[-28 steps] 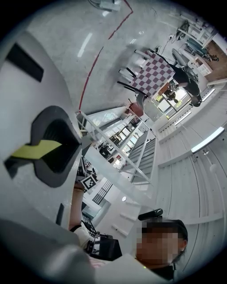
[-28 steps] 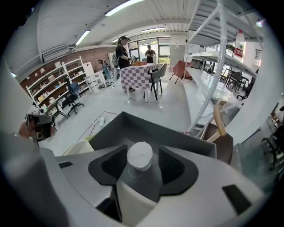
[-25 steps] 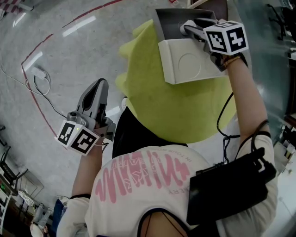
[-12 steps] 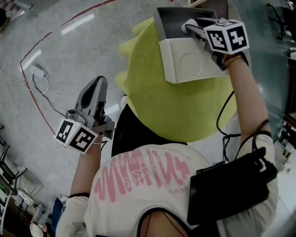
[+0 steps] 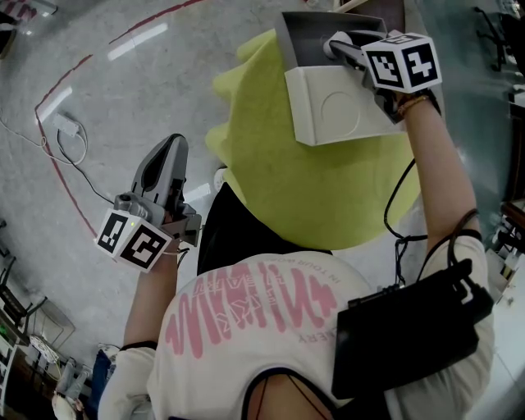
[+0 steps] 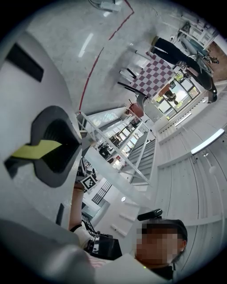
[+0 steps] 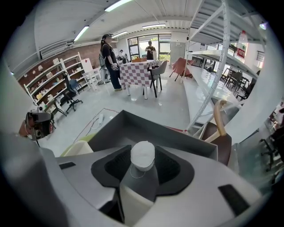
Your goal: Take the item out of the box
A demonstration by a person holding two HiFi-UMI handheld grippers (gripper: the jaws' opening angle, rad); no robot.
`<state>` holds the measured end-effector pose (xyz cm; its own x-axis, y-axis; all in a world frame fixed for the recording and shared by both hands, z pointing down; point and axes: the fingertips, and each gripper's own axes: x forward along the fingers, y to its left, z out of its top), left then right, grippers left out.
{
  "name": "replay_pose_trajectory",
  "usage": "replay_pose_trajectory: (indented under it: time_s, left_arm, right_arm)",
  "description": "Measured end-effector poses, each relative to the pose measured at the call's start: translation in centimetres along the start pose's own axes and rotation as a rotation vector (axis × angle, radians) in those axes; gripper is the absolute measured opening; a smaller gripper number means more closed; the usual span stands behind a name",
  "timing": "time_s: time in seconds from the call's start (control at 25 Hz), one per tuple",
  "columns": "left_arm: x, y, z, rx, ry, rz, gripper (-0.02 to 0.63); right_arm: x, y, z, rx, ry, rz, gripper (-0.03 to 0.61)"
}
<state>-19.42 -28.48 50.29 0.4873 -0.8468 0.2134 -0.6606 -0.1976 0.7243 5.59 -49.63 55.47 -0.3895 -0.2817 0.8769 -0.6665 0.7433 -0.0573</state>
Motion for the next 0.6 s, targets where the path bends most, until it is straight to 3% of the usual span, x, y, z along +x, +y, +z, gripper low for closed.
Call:
replay_pose_trajectory:
  time_s: [0.6]
  left_arm:
    - [-1.2,0.5,-0.1,-0.006,-0.006,0.018,0.008]
  right_arm:
    - [0.3,0.6,-0.2,-0.092,0.049,-0.027,0.153]
